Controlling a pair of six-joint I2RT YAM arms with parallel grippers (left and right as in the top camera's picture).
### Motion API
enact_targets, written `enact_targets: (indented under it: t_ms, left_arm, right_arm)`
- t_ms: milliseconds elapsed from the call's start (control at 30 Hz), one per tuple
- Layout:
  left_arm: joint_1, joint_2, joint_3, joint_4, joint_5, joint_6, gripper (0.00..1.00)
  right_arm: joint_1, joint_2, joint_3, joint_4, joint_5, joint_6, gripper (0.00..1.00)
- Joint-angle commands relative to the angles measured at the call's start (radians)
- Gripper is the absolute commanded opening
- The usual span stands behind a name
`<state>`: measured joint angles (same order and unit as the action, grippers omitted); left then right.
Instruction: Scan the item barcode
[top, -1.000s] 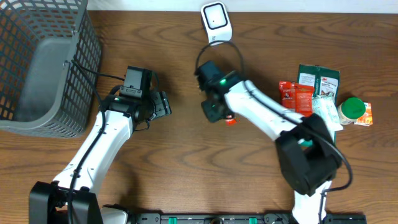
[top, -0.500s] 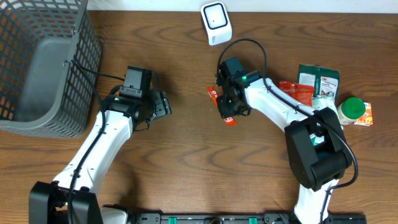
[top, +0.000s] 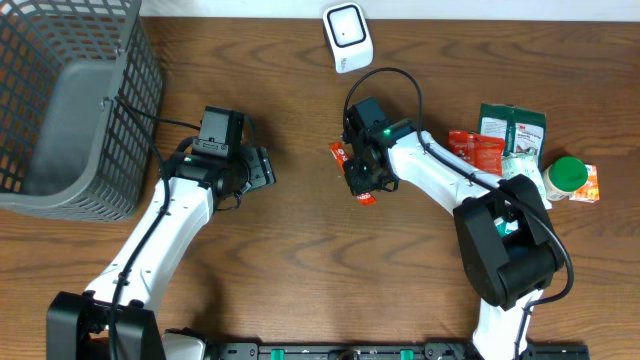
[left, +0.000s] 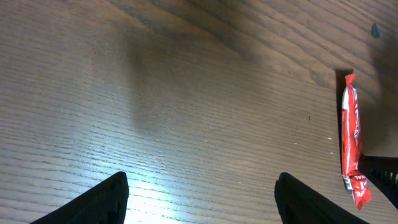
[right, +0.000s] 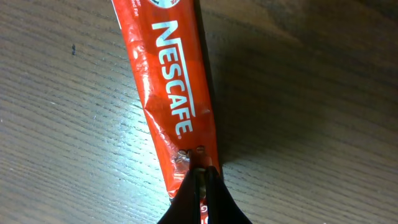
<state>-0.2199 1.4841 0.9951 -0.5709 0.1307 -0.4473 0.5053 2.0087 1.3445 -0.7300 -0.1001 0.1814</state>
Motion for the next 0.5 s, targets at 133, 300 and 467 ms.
enact_targets:
  t_ms: [133, 300, 467]
  left_arm:
    - [0.001, 0.007, -0.011, -0.011, -0.012, 0.009, 0.76]
    - [0.000, 0.007, -0.011, -0.013, -0.012, 0.010, 0.76]
    - [0.001, 0.007, -0.011, -0.012, -0.012, 0.009, 0.76]
  right_arm:
    - [0.009, -0.133, 0.006, -0.080, -0.033, -0.040, 0.07]
    - [0.010, -0.140, -0.008, -0.145, -0.033, -0.003, 0.01]
    - [0.019, -0.132, -0.093, -0.090, -0.033, 0.008, 0.01]
